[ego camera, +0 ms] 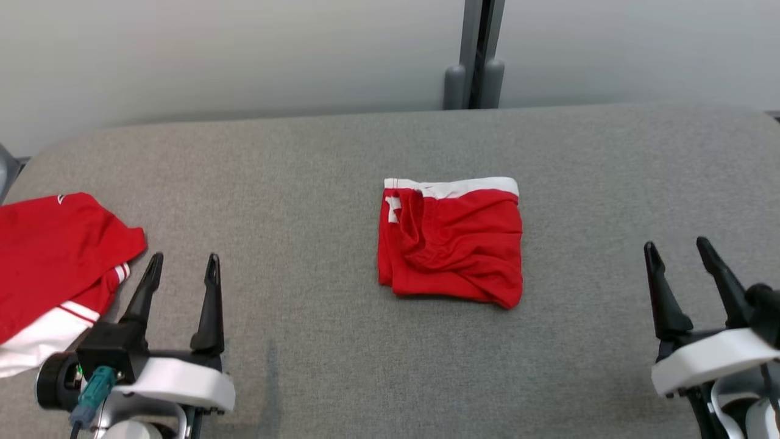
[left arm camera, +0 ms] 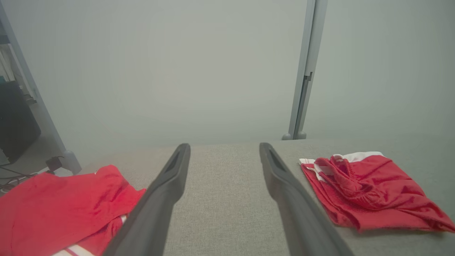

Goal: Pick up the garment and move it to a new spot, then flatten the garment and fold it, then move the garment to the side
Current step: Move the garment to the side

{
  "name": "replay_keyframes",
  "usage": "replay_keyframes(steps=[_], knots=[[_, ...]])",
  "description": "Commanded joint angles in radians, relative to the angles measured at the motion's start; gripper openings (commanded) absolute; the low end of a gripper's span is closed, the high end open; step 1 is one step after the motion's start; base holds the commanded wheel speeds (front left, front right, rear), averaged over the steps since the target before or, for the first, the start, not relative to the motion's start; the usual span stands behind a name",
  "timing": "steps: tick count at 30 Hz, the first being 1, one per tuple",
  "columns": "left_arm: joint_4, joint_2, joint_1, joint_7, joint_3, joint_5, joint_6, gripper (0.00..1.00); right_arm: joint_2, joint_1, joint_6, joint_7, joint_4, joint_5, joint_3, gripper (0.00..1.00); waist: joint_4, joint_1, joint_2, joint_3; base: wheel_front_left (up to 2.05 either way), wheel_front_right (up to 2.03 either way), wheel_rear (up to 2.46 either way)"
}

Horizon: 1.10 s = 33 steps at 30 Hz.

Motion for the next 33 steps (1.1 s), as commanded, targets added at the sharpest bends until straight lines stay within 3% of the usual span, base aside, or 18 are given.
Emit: replay_keyframes(steps=[1, 12, 25, 26, 28, 33], knots=[[-0.008, 0.000, -0.035, -0.007, -0.001, 0.011, -0.006, 1.00, -0.012, -0.034, 0.000, 0.007, 0.012, -0.007, 0.000, 1.00, 0.021, 0.0000, 0.0000, 0.050, 0.00, 0.00, 0.00], [0.045, -0.058, -0.168, -0.061, -0.055, 0.015, -0.051, 1.00, -0.049, -0.197, 0.000, -0.003, 0.216, 0.041, 0.099, 1.00, 0.111, 0.0000, 0.0000, 0.220, 0.00, 0.00, 0.00], [0.118, -0.092, -0.267, -0.105, -0.059, 0.021, -0.085, 1.00, -0.054, -0.320, 0.000, -0.008, 0.468, 0.150, 0.268, 1.00, 0.144, 0.0000, 0.0000, 0.308, 0.00, 0.00, 0.00], [0.122, -0.093, -0.270, -0.108, -0.057, 0.021, -0.085, 1.00, -0.055, -0.314, 0.000, 0.000, 0.473, 0.165, 0.277, 0.84, 0.143, 0.0000, 0.0000, 0.309, 0.00, 0.00, 0.00], [0.127, -0.094, -0.275, -0.112, -0.052, 0.021, -0.087, 1.00, -0.066, -0.303, 0.000, 0.014, 0.470, 0.180, 0.294, 0.00, 0.138, 0.0000, 0.0000, 0.311, 0.00, 0.00, 0.00], [0.135, -0.094, -0.280, -0.114, -0.049, 0.016, -0.095, 1.00, -0.123, -0.314, -0.001, 0.038, 0.426, 0.176, 0.311, 0.00, 0.108, 0.0000, 0.0000, 0.315, 0.00, 0.00, 0.00]])
